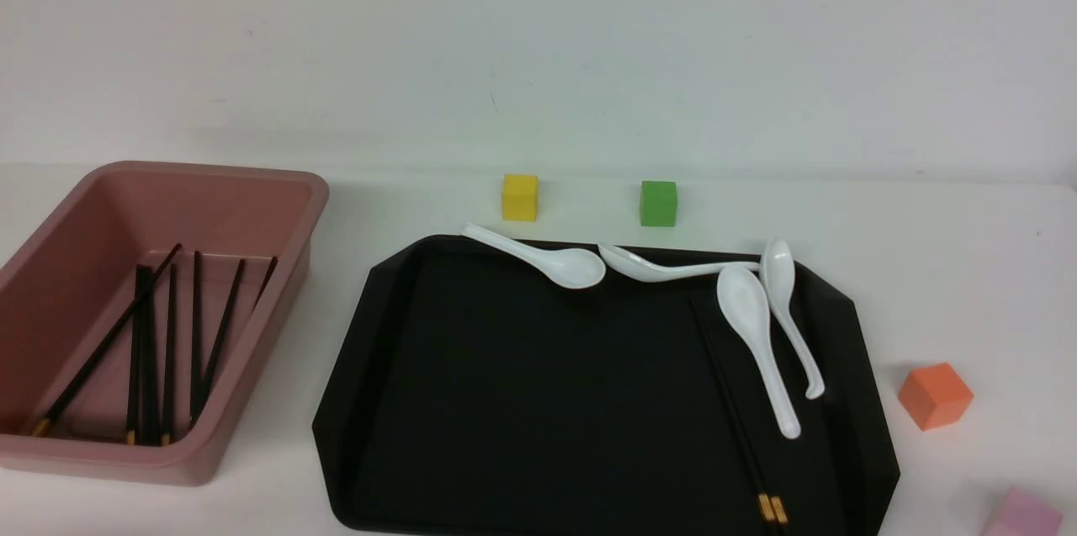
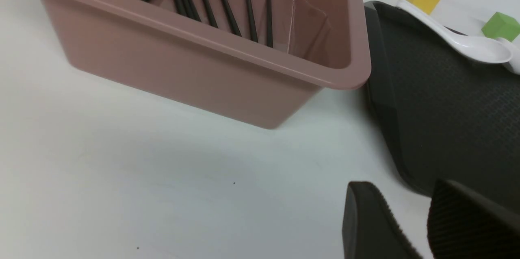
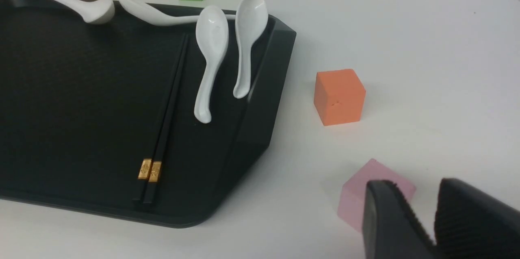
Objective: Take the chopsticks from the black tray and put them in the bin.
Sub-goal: Use the right arm to grab a pair of chopsticks
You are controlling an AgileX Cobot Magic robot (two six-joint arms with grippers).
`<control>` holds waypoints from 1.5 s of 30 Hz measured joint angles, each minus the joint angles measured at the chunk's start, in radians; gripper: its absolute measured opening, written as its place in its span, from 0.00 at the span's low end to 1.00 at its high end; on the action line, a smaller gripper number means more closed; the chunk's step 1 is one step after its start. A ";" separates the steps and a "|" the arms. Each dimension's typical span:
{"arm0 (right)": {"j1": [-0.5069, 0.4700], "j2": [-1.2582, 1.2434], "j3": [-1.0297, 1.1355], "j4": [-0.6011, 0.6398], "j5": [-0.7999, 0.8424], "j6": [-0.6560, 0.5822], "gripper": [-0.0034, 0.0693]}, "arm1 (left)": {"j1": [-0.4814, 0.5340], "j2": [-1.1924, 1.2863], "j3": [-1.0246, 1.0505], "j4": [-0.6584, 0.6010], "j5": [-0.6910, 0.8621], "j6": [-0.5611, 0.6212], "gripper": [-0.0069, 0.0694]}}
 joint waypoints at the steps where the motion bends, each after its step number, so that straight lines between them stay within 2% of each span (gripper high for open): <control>1: 0.000 0.000 0.000 0.000 0.000 0.000 0.33 | 0.000 0.000 0.000 0.000 0.000 0.000 0.40; 16: 0.000 0.000 0.000 0.008 -0.006 0.010 0.36 | 0.000 0.000 0.000 0.000 0.000 0.000 0.40; 19: 0.000 0.000 0.001 0.071 -0.023 0.054 0.36 | 0.000 0.000 0.000 0.000 0.000 0.000 0.40; 22: 0.000 0.000 0.006 0.298 -0.078 0.184 0.37 | 0.000 0.000 0.000 0.000 0.000 0.000 0.40; 26: 0.000 0.000 0.006 0.462 -0.123 0.238 0.37 | 0.000 0.000 0.000 0.000 0.000 0.000 0.40; 35: 0.000 0.000 -0.013 0.637 -0.081 0.243 0.37 | 0.000 0.000 0.000 0.000 0.000 0.000 0.40; 38: 0.000 0.007 -0.100 0.632 -0.061 0.178 0.37 | 0.000 0.000 0.000 0.000 0.000 0.000 0.40; 41: 0.000 0.085 -0.236 0.568 -0.043 0.129 0.34 | 0.000 0.000 0.000 0.000 0.000 0.000 0.40; 43: 0.000 0.176 -0.328 0.494 0.015 0.119 0.28 | 0.000 0.000 0.000 0.000 0.000 0.000 0.40; 45: 0.000 0.330 -0.441 0.389 0.152 0.118 0.18 | 0.000 0.000 0.000 0.000 0.000 0.000 0.40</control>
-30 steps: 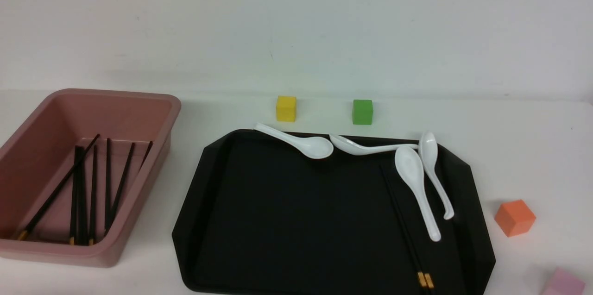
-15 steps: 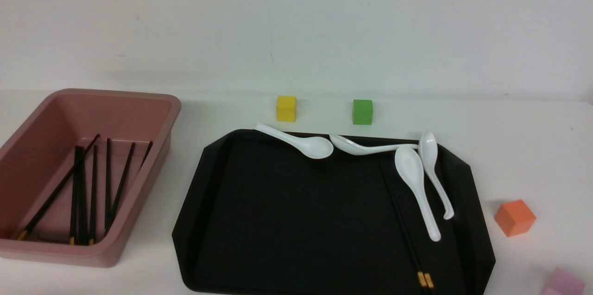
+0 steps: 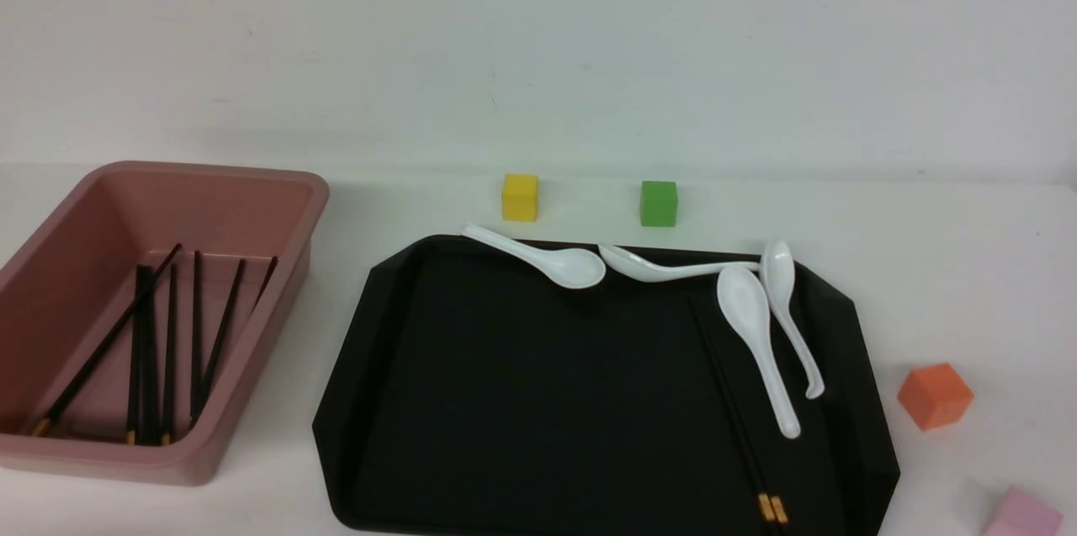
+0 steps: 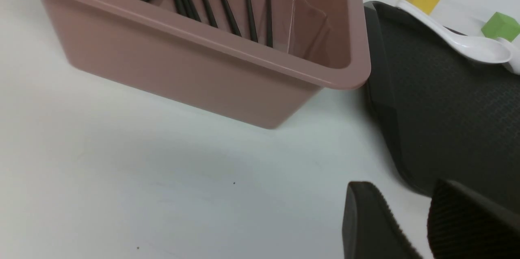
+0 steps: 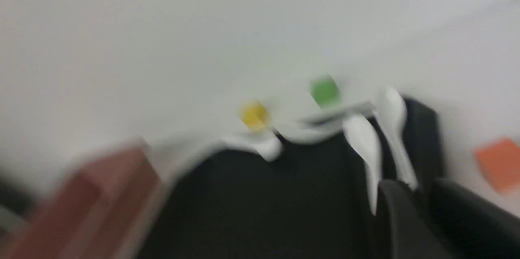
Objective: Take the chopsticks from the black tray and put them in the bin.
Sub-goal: Use the right arm to grab a pair of chopsticks
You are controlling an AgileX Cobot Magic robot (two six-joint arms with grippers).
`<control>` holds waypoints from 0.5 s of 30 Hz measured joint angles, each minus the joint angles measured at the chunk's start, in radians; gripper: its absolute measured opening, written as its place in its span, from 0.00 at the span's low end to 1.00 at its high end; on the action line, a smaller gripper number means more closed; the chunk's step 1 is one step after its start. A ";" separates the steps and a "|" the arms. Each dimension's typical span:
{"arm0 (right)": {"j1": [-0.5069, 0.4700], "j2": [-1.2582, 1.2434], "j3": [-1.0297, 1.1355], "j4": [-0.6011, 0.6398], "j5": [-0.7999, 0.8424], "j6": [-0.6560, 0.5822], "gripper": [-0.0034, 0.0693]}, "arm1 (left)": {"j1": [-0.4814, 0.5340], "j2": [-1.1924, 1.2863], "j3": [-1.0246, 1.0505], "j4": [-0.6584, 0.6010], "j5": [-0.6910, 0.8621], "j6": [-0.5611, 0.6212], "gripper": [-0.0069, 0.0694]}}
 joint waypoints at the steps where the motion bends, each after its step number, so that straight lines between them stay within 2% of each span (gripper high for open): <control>1: 0.000 0.056 -0.034 -0.045 0.056 -0.001 0.13 | 0.000 0.000 0.000 0.000 0.000 0.000 0.40; 3: 0.000 0.202 -0.107 -0.114 0.192 -0.002 0.05 | 0.000 0.000 0.000 0.000 0.000 0.000 0.40; 7: 0.000 0.471 -0.193 -0.125 0.322 -0.043 0.03 | 0.000 0.000 0.000 0.000 0.000 0.000 0.40; 12: 0.047 0.711 -0.232 0.110 0.331 -0.340 0.03 | 0.000 0.000 0.000 0.000 0.000 0.000 0.40; 15: 0.126 0.832 -0.258 0.287 0.334 -0.518 0.05 | 0.000 0.000 0.000 0.000 0.000 0.000 0.40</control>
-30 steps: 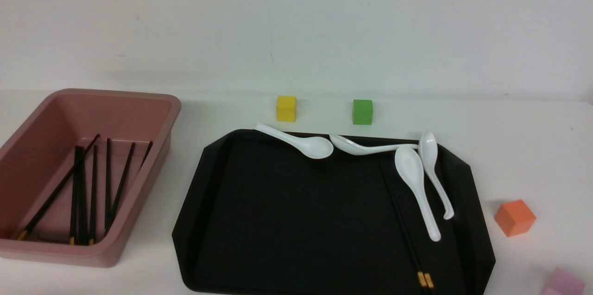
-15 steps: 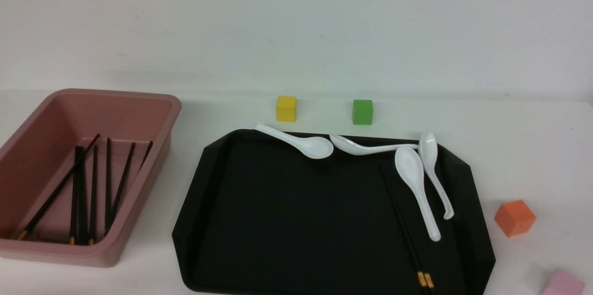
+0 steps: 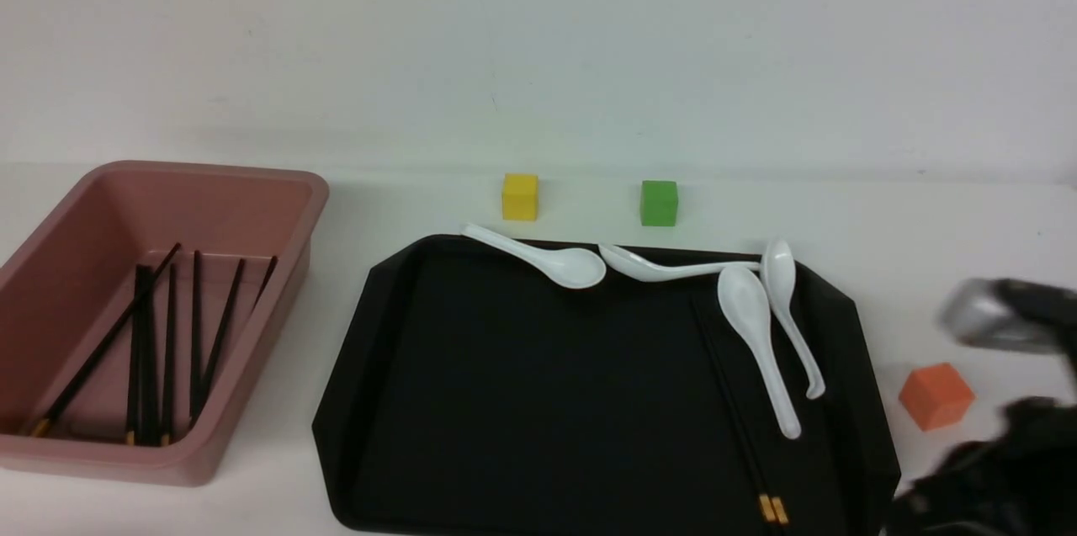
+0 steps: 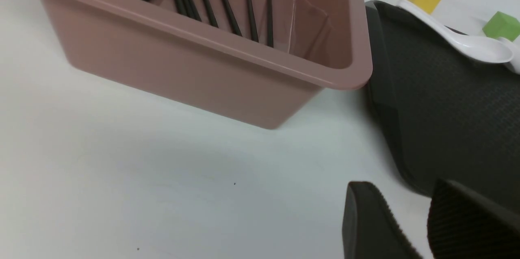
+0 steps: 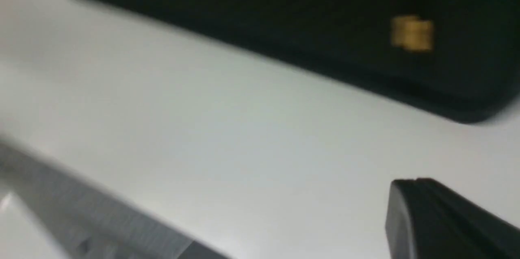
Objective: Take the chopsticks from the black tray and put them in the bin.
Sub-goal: Use the right arm to grab a pair of chopsticks
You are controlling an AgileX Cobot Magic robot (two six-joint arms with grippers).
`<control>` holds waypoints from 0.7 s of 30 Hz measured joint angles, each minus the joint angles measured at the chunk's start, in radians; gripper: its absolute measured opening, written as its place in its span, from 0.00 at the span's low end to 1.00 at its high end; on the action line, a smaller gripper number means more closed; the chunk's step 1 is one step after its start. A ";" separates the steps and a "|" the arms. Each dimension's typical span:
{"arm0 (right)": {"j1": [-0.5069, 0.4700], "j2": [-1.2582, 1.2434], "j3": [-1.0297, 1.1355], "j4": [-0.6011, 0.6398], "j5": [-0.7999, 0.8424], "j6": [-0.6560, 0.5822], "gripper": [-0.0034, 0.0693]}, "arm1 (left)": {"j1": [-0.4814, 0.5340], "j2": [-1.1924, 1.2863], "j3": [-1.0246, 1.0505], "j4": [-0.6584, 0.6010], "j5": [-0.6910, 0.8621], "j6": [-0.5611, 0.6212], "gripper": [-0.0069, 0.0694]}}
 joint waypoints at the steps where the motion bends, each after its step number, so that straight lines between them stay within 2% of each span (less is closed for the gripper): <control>1: 0.032 0.047 -0.018 0.038 0.002 -0.044 0.06 | 0.000 0.000 0.000 0.000 0.000 0.000 0.40; 4: 0.089 0.138 -0.068 0.054 0.002 -0.073 0.08 | 0.000 0.000 0.000 0.000 0.000 0.000 0.40; 6: 0.130 0.218 -0.125 0.019 0.002 -0.044 0.08 | 0.000 0.000 0.000 0.000 0.000 0.000 0.40; 10: 0.186 0.343 -0.229 -0.146 0.002 0.116 0.10 | 0.000 0.000 0.000 0.000 0.000 0.000 0.40; 15: 0.226 0.494 -0.354 -0.413 -0.004 0.367 0.15 | 0.000 0.000 0.000 0.000 0.000 0.000 0.40; 18: 0.226 0.554 -0.400 -0.505 -0.013 0.462 0.20 | 0.000 0.000 0.000 0.000 0.000 0.000 0.40; 21: 0.226 0.609 -0.428 -0.555 -0.032 0.521 0.30 | 0.000 0.000 0.000 0.000 0.000 0.000 0.40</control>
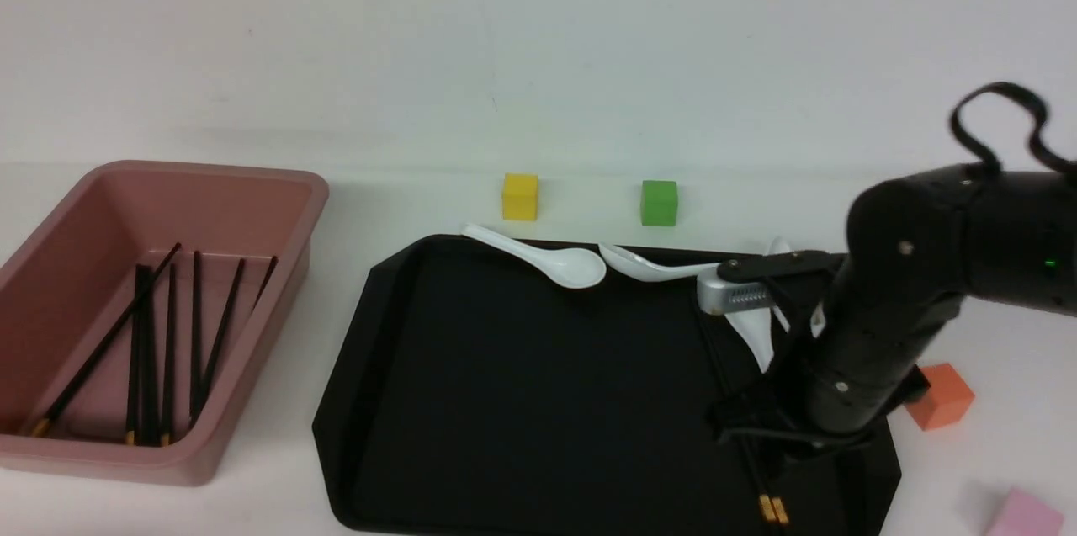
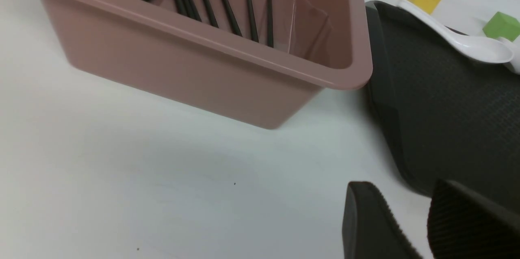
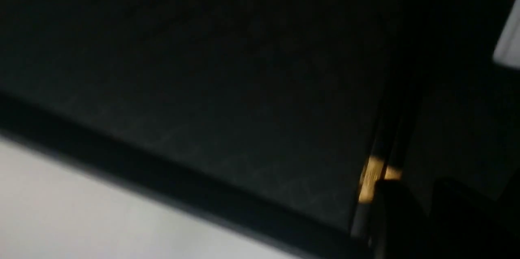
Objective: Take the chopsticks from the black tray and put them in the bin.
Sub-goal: Use the right arm to grab a pair of chopsticks
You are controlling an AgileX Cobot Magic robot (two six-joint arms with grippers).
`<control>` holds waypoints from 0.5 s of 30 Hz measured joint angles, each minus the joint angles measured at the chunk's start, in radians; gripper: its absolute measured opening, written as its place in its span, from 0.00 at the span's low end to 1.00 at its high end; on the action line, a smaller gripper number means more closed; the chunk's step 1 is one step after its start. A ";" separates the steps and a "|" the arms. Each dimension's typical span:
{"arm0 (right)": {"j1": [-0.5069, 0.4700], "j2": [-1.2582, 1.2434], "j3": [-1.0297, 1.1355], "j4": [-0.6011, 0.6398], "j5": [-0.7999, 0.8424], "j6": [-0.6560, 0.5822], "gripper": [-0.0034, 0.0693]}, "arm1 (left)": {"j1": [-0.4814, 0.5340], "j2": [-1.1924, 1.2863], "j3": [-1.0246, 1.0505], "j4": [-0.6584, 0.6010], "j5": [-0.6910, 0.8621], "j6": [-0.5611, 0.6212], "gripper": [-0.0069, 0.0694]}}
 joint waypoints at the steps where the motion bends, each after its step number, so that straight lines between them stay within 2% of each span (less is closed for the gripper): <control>1: 0.000 0.016 -0.003 -0.003 -0.010 0.006 0.33 | 0.000 0.000 0.000 0.000 0.000 0.000 0.40; 6: 0.000 0.075 -0.006 -0.005 -0.054 0.010 0.47 | 0.000 0.000 0.000 0.000 0.000 0.000 0.40; 15: 0.000 0.134 -0.018 -0.012 -0.063 0.010 0.50 | 0.000 0.000 0.000 0.000 0.000 0.000 0.40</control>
